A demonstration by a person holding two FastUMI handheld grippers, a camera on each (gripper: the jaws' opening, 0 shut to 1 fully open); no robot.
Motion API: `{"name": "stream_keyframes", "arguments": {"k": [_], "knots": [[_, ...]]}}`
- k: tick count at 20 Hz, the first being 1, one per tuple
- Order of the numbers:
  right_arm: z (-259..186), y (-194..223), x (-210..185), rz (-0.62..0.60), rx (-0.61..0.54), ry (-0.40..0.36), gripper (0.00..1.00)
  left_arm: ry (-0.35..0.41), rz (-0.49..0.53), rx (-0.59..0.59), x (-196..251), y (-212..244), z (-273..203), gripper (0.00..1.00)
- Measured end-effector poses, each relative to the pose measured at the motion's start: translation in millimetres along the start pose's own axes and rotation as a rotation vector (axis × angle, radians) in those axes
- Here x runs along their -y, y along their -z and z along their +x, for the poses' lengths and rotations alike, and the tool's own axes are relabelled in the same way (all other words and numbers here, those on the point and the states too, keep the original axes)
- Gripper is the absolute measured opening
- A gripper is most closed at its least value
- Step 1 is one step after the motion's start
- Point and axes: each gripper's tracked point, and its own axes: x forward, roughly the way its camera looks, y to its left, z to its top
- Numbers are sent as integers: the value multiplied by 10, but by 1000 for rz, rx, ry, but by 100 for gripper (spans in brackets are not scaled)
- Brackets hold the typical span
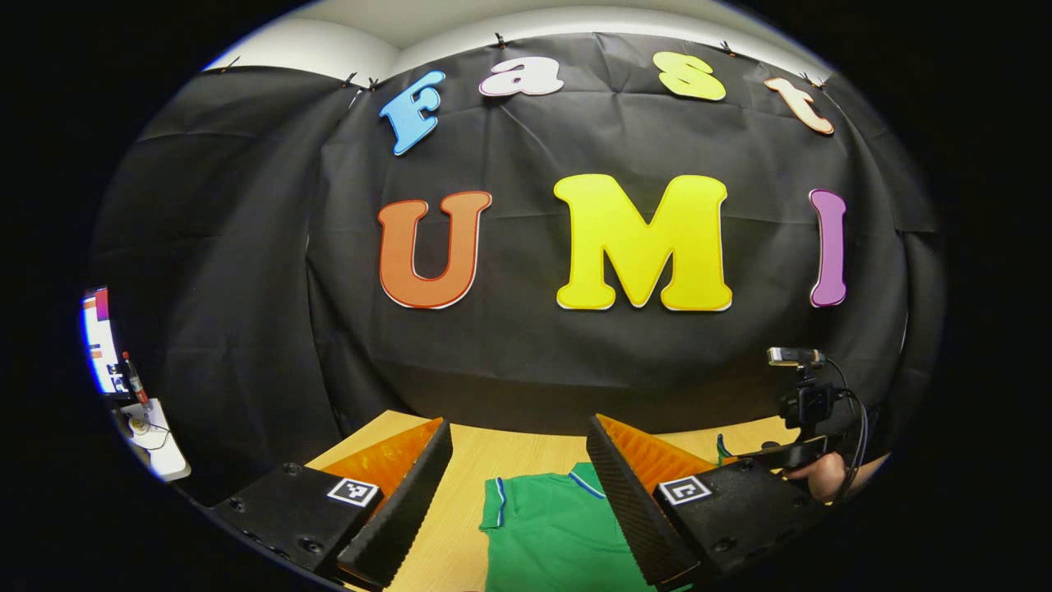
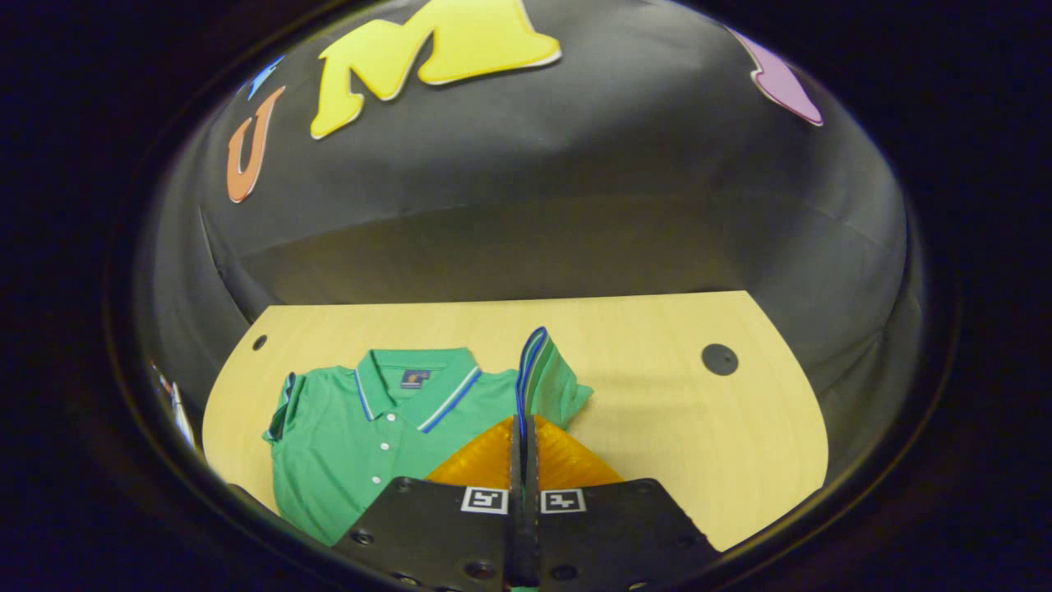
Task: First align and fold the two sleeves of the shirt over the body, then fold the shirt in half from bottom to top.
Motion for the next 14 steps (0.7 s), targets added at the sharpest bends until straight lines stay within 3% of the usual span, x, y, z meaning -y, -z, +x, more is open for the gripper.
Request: {"name": "stream_keyframes", "arguments": {"k": [7,8,9,12,14], "knots": [[296,226,-778,5,-50,-40,3,-43,25,-17,-500,70,-87,100],[245,192,-865,11,-37,-50,24,-45,31,-16,-533,65,-93,100],[196,158,-918,9,-14,-55,26,-44,37,-12,-553,63,-89,100],[-71,-2,-930,-2,64,-24,90,-28,45,2,-584,51,-71,100],[-337,-80,-906,-3,95,-3,98,-8,39,6,-591,70,-44,100]]}}
